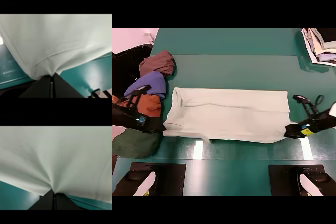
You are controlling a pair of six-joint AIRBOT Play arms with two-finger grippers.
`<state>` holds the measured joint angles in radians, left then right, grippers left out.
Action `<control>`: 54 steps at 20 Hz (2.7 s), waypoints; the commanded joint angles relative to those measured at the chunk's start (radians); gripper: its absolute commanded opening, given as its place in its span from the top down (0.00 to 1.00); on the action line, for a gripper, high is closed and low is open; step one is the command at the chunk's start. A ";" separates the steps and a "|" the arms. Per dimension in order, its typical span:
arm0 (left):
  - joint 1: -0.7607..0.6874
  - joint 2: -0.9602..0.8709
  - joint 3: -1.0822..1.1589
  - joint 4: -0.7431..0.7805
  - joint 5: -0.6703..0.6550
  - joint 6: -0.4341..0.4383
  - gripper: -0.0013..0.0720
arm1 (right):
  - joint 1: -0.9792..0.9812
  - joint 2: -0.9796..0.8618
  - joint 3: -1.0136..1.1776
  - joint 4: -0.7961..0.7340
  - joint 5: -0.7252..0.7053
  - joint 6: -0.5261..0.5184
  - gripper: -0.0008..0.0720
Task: Fold the shirts.
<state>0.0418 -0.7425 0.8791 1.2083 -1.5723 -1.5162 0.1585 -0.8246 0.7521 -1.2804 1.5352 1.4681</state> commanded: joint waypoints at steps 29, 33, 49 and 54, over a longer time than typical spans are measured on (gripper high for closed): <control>0.000 -0.693 0.487 -0.196 0.312 0.199 0.95 | -0.440 -0.583 0.373 0.206 -0.122 -0.164 0.09; -0.072 -0.694 0.481 -0.229 0.344 0.177 0.95 | -0.579 -0.650 0.232 0.402 -0.167 -0.261 0.10; -0.526 -0.976 0.562 -0.232 0.593 0.048 0.95 | -0.320 -0.631 0.498 0.549 -0.104 -0.319 0.96; -0.562 -1.062 0.638 -0.249 0.606 0.019 0.95 | -0.153 -0.534 0.721 0.556 -0.093 -0.208 0.97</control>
<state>-0.4976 -1.7576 1.4788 0.9733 -0.9817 -1.4792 -0.0811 -1.4082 1.3598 -0.7296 1.4319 1.1973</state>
